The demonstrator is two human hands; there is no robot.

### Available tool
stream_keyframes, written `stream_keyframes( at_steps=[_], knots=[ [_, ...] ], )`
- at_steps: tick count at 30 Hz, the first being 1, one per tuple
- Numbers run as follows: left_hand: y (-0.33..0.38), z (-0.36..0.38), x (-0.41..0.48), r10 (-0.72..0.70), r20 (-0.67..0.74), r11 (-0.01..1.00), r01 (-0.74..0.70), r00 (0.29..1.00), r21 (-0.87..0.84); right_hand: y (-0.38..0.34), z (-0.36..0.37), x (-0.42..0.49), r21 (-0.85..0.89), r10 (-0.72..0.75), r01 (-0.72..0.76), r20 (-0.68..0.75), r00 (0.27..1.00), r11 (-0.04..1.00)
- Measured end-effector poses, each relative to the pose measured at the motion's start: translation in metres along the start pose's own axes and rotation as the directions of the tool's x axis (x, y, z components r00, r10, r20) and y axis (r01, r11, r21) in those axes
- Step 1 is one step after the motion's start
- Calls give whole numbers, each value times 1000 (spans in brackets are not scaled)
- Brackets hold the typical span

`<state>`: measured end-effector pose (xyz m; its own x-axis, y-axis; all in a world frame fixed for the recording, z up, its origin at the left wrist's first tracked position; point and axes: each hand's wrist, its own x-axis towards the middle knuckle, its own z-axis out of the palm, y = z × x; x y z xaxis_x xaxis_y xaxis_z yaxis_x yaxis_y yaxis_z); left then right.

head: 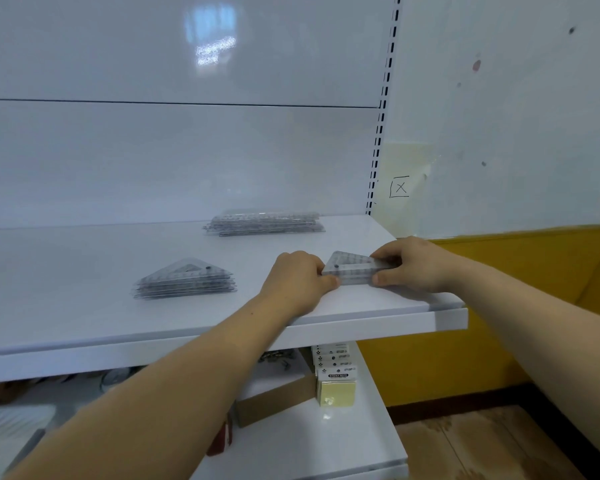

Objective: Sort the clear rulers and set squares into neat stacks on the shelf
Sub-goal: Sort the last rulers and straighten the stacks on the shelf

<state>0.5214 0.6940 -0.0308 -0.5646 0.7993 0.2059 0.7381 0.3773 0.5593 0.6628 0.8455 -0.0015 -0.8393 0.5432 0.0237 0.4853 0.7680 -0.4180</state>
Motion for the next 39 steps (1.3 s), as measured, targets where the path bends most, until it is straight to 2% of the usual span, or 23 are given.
stream_keyframes(
  at_steps=[8,14,23,26,28,32,39],
  knots=[
    [4,-2,-6,-3,-15,998,2,1000,-60,1,2,-4,-22,-7,6,-22,1000,1000],
    [2,-2,-4,-14,-12,999,13,1000,-43,2,2,-6,-42,-1,-1,-36,999,999],
    [-1,0,0,13,-1,997,-13,1000,80,2,-1,-8,-59,21,-21,3,1000,998],
    [-1,5,0,66,7,954,-65,998,293,-2,-3,-5,-47,4,-4,11,1000,999],
    [0,5,0,70,52,935,-84,996,345,-7,-2,-4,-85,-12,13,17,1000,996],
    [2,3,0,40,104,948,-71,994,311,-10,-1,-1,-142,-48,57,65,997,988],
    [0,3,3,-5,86,975,-15,996,221,-7,1,7,-50,-74,76,51,996,996]
  ],
)
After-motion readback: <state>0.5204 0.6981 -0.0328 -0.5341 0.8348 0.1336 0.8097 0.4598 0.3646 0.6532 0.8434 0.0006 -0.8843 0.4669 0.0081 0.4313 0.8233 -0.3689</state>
